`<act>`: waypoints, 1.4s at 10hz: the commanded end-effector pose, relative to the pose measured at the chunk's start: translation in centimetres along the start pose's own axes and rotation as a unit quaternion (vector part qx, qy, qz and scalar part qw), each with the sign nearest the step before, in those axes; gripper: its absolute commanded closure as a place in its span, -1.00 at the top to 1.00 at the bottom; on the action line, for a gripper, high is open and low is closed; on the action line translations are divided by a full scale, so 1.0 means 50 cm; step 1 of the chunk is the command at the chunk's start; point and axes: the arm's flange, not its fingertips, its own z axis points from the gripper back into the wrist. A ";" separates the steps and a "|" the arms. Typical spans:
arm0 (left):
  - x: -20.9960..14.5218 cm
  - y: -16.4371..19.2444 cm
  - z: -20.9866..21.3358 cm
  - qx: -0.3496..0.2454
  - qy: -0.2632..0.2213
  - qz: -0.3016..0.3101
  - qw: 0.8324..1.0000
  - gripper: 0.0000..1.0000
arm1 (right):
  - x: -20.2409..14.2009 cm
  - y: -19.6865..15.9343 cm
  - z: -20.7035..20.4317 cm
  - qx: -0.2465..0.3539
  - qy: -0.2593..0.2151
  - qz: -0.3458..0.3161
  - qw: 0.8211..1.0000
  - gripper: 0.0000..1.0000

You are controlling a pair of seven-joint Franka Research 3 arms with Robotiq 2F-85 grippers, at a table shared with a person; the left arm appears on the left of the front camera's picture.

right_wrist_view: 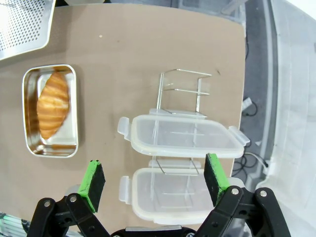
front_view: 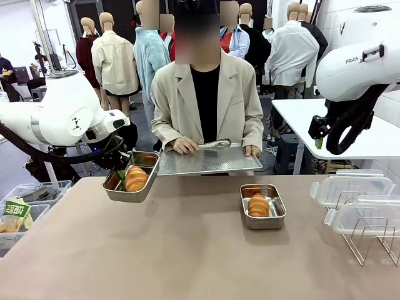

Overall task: Place the bread in airtight containers.
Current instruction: Once an object is inside an Airtight Container , place the container in the center of the table.

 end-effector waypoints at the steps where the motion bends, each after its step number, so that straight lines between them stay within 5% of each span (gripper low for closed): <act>1: 0.001 0.002 0.007 0.004 -0.003 -0.003 1.000 -1.00 | 0.009 0.002 0.002 -0.002 0.005 -0.009 1.000 1.00; 9: 0.000 0.000 0.000 0.000 0.000 0.000 1.000 -1.00 | 0.009 0.002 0.002 -0.002 0.005 -0.009 1.000 1.00; 14: -0.026 0.058 -0.112 -0.017 0.023 0.033 0.999 -1.00 | 0.009 0.002 0.002 -0.002 0.005 -0.009 1.000 1.00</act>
